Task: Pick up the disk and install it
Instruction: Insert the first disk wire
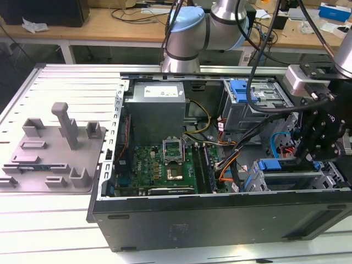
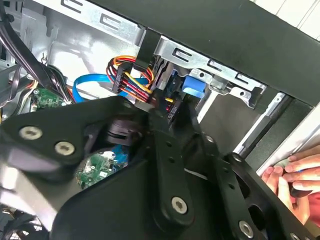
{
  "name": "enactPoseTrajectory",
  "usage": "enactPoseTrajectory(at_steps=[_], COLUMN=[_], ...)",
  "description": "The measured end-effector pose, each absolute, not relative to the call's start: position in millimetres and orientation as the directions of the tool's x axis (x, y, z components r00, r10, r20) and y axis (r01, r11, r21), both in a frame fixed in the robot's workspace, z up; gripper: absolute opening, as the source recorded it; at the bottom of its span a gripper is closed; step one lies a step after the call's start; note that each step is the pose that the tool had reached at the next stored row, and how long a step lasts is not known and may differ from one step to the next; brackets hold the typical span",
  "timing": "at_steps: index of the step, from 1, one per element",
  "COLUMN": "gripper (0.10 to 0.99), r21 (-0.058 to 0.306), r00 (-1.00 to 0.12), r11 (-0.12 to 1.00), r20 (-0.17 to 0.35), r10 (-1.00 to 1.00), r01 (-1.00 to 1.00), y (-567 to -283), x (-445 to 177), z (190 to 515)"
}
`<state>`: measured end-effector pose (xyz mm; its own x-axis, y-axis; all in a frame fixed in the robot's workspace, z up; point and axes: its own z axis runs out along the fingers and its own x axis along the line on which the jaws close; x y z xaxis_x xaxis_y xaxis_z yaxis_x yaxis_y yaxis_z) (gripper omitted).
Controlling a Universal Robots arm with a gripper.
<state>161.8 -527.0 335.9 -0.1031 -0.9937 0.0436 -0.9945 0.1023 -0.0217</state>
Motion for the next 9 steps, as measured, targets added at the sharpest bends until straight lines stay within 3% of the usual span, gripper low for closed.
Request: enactPoseTrajectory(at_steps=[4,9], gripper=[0.545,0.545], r21=[-0.022,-0.022], r00=[-0.102,-0.102], r11=[0.102,0.102], r20=[0.043,0.043], r10=[-0.994,-0.994], r01=[-0.995,-0.995], y=[-527.0,-525.7], x=[162.0,164.0], z=[340.1,373.0])
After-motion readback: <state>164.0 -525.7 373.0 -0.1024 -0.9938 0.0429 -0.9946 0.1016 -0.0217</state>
